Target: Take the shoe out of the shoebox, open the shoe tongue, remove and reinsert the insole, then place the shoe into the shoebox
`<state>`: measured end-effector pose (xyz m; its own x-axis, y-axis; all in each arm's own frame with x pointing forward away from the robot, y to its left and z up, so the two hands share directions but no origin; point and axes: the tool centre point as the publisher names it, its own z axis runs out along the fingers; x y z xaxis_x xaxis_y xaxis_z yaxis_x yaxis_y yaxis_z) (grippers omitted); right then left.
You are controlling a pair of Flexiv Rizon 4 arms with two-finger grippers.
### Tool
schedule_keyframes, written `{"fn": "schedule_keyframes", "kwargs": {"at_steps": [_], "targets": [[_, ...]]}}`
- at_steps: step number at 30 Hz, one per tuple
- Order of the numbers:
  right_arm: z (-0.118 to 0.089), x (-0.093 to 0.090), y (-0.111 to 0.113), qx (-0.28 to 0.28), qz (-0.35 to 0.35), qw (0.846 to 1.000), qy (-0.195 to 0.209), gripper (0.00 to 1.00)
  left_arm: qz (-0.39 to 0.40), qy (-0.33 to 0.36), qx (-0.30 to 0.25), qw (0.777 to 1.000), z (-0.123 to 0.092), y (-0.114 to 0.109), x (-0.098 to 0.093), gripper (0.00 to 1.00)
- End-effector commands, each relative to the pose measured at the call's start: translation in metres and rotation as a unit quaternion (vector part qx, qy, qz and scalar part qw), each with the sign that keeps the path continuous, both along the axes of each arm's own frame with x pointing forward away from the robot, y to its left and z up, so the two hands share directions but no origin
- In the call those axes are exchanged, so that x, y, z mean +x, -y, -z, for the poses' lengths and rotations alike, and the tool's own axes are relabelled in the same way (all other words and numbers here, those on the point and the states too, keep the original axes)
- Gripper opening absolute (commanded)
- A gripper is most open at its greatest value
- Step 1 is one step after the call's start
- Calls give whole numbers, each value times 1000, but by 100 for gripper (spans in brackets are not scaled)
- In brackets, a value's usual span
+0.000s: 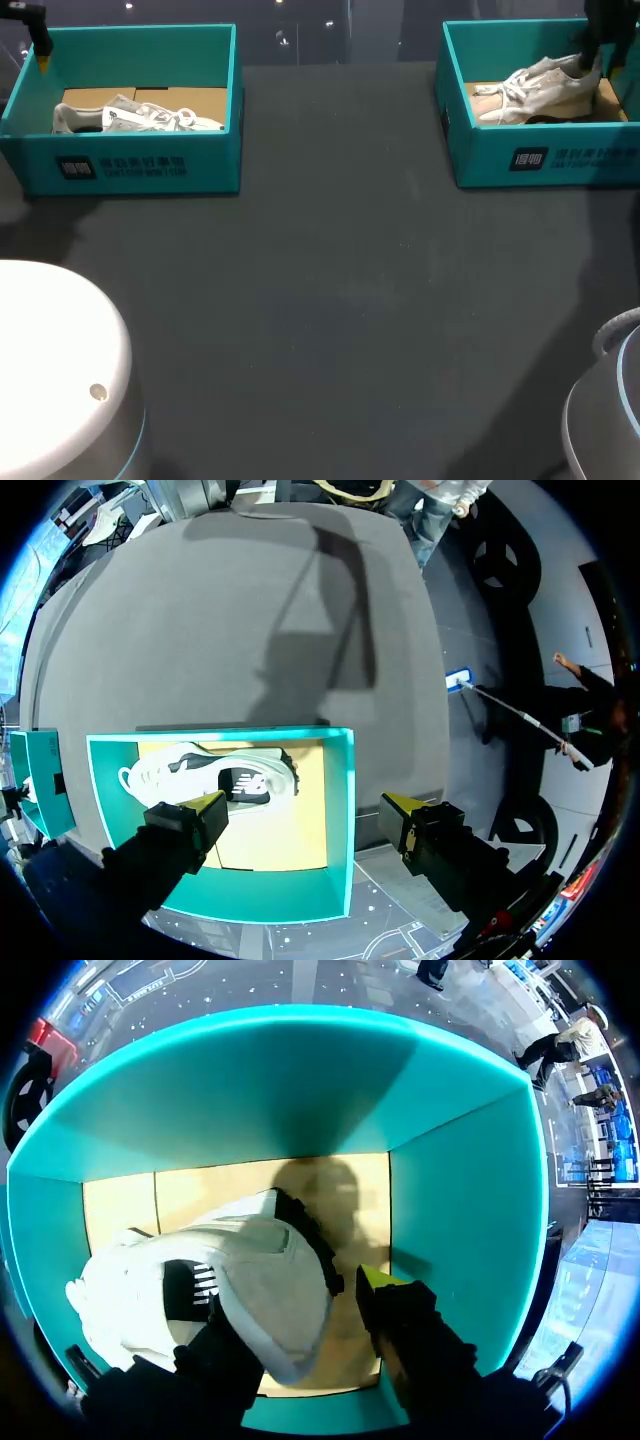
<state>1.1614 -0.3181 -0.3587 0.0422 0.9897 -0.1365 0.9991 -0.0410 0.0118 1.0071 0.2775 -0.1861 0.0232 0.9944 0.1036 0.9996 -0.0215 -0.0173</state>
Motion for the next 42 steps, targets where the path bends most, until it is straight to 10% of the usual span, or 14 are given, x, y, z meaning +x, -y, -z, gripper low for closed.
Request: {"fn": "schedule_keyframes", "kwargs": {"at_steps": [1,16,35,42], "targets": [[0,5,0,-2,1,1000,-7,100,1,1,0,1000,0,-1,-1,100],[-4,11,-5,-16,-44,999,-5,73,1,1,0,1000,0,-1,-1,100],[1,12,-3,-4,-123,992,-3,69,1,1,0,1000,0,-1,-1,100],[1,13,-3,-3,-132,991,-2,39,1,1,0,1000,0,-1,-1,100]]}}
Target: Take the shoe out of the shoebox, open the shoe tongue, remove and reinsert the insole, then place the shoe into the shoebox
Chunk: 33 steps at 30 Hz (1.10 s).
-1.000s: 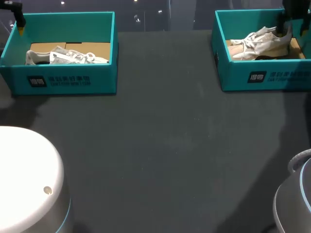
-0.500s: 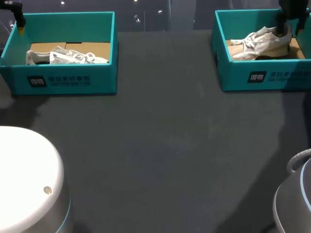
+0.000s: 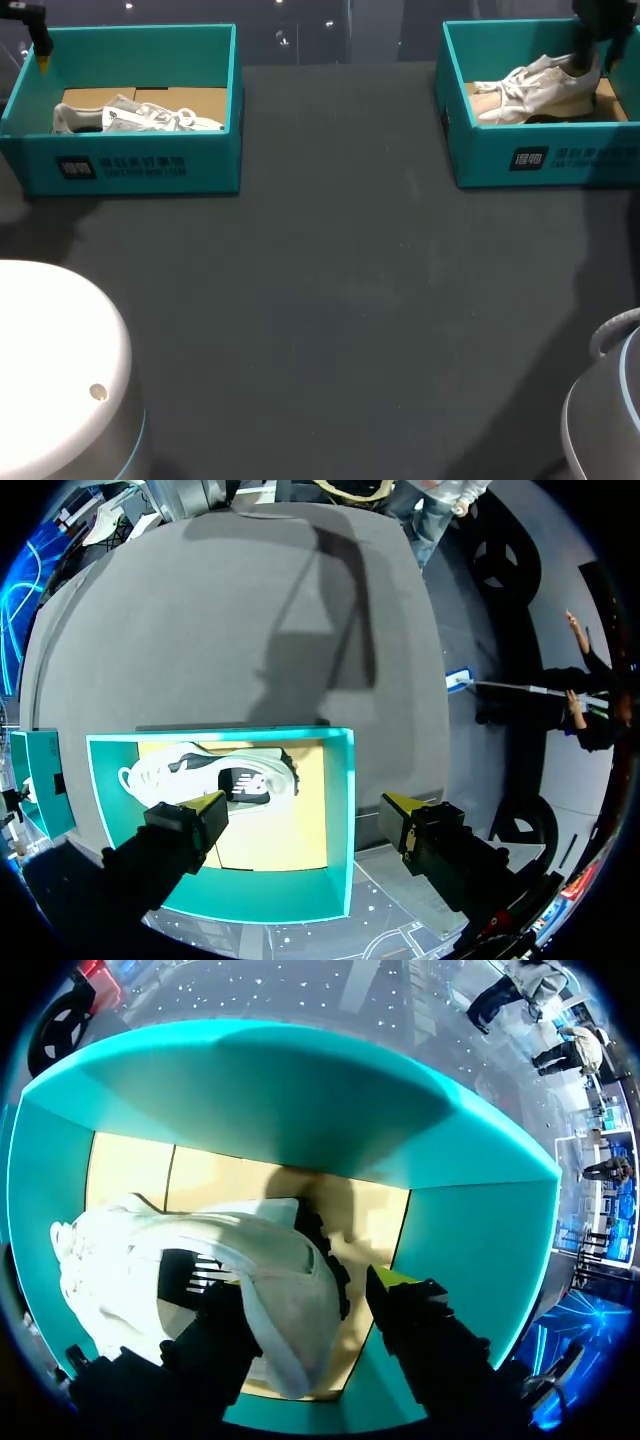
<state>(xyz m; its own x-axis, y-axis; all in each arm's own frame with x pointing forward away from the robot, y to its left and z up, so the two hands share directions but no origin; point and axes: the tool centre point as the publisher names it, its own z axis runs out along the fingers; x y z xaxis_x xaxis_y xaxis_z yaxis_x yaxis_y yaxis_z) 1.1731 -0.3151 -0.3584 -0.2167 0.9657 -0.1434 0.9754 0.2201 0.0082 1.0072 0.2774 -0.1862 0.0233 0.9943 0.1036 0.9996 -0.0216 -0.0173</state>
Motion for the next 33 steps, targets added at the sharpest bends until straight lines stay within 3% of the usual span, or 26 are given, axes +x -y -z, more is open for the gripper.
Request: {"fn": "schedule_keyframes", "kwargs": {"at_steps": [1,3,5,20,33], "targets": [[1,2,0,0,-2,1000,-1,35,1,1,0,1000,0,-1,-1,100],[1,1,0,0,-2,1000,-1,12,1,1,0,1000,0,-1,-1,100],[0,0,0,-1,-1,1000,-1,0,1,1,0,1000,0,-1,-1,100],[-26,-10,10,-23,34,999,10,0,1,1,0,1000,0,-1,-1,100],[-75,-19,16,-43,65,997,30,0,1,1,0,1000,0,-1,-1,100]]}}
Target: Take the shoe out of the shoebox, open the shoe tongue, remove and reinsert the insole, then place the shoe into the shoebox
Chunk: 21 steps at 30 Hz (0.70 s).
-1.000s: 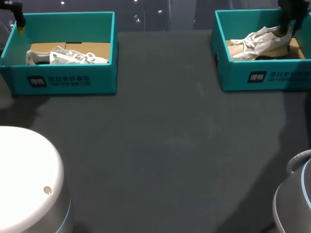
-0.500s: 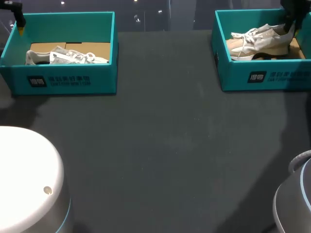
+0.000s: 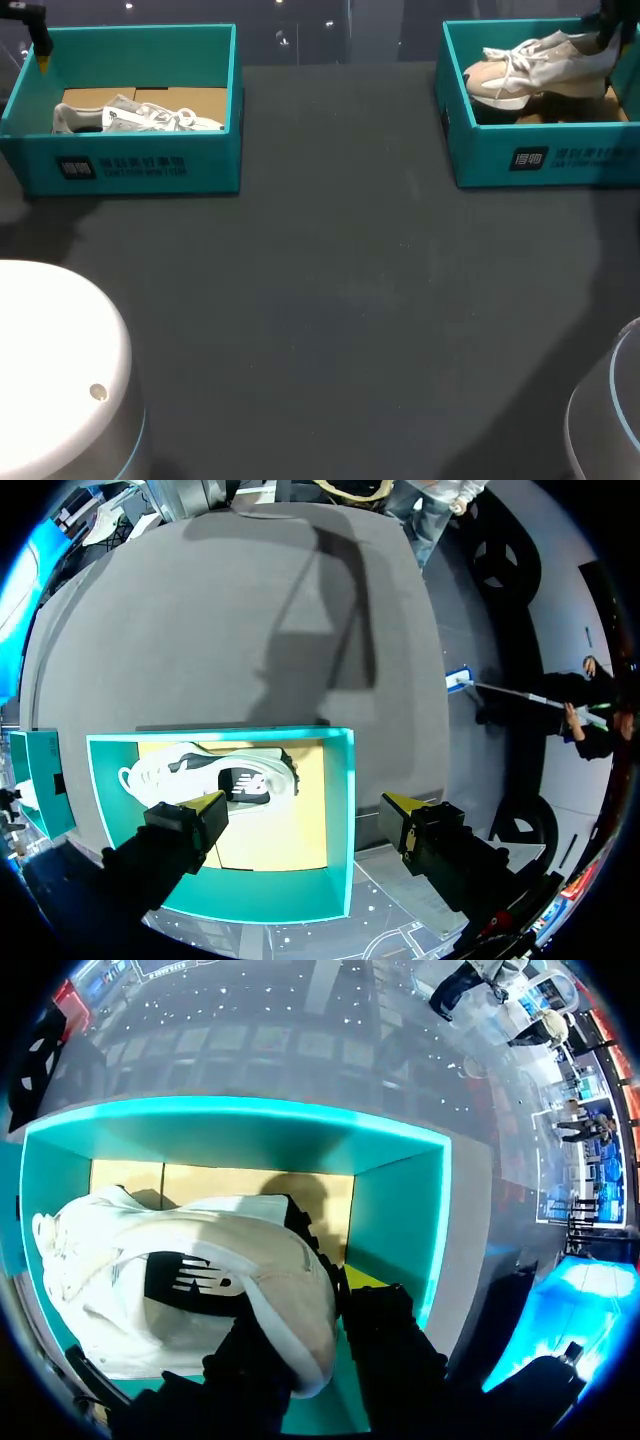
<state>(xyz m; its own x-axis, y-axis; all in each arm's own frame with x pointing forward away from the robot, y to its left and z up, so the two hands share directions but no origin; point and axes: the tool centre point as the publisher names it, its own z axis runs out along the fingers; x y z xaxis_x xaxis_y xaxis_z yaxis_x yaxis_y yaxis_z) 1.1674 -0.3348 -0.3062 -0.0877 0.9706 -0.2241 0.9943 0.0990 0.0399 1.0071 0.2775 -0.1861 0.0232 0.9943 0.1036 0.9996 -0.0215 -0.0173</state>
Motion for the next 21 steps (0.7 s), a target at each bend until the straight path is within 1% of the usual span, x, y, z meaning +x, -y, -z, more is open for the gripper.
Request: {"fn": "schedule_keyframes", "kwargs": {"at_steps": [1,10,21], "targets": [[-27,-14,-4,-7,4,1000,10,0,1,1,0,1000,0,-1,-1,100],[-62,-21,-2,-25,19,999,26,0,1,1,0,1000,0,-1,-1,100],[-103,-28,11,-47,35,997,46,0,1,1,0,1000,0,-1,-1,100]]}}
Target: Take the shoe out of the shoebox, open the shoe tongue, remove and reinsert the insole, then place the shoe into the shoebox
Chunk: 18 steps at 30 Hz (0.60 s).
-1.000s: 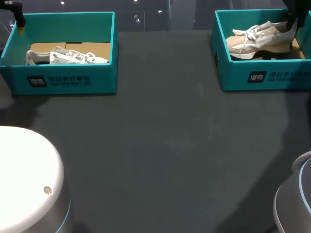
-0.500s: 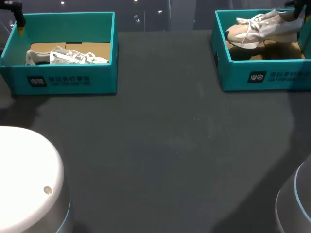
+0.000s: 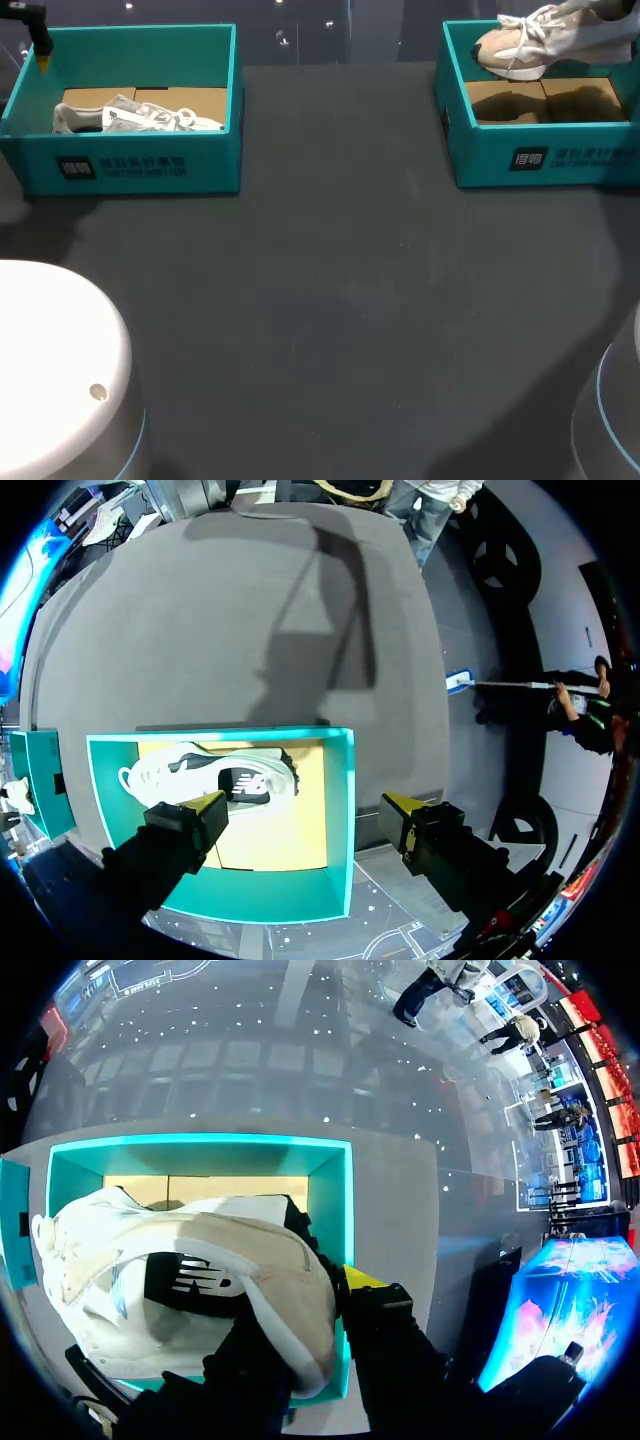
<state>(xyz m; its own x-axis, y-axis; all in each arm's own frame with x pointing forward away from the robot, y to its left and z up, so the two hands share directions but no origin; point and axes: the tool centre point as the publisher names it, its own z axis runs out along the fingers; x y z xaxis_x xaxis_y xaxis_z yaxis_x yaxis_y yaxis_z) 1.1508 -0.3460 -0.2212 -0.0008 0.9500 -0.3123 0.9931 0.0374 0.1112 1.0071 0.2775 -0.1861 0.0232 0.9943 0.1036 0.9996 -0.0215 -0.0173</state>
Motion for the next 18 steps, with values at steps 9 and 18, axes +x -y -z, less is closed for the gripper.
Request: {"fn": "schedule_keyframes", "kwargs": {"at_steps": [9,18], "targets": [[-51,-17,4,-10,12,1000,15,0,1,1,0,1000,0,-1,-1,100],[-95,-42,-9,-18,16,999,28,0,1,1,0,1000,0,-1,-1,100]]}}
